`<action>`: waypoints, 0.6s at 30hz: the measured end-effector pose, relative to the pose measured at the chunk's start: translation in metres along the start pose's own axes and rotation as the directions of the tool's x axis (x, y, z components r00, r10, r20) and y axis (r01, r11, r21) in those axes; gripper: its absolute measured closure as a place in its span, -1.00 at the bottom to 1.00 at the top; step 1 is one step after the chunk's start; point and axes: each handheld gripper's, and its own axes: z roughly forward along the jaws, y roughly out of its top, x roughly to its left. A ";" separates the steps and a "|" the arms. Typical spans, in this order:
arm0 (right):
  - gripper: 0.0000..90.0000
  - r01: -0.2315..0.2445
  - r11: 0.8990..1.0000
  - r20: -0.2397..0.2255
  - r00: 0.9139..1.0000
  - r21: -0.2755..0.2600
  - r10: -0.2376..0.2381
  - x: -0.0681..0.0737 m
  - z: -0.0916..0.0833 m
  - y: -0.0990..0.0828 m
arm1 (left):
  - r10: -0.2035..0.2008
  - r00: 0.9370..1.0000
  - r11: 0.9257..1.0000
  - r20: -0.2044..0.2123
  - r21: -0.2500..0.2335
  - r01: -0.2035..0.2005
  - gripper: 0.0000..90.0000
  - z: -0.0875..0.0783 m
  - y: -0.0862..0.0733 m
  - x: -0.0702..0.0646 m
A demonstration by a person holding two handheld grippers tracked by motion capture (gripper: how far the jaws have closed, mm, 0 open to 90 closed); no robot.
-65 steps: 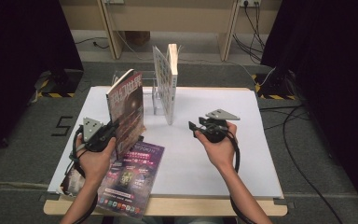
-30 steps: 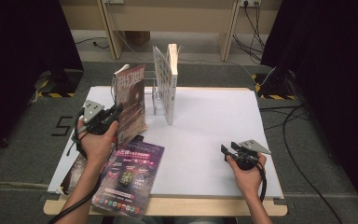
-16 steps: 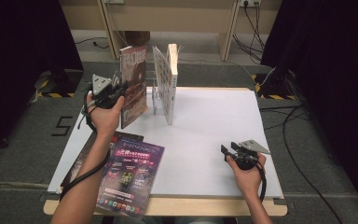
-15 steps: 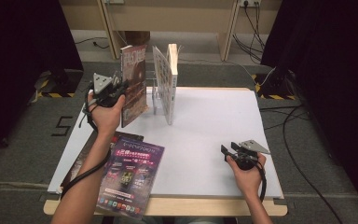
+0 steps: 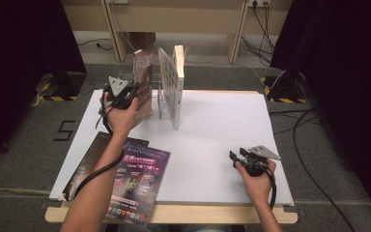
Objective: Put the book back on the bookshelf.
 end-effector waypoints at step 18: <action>0.14 -0.009 1.000 -0.009 1.000 0.010 0.009 0.002 0.000 -0.001 | -0.015 0.998 0.997 0.054 0.077 0.011 0.83 -0.052 -0.042 0.028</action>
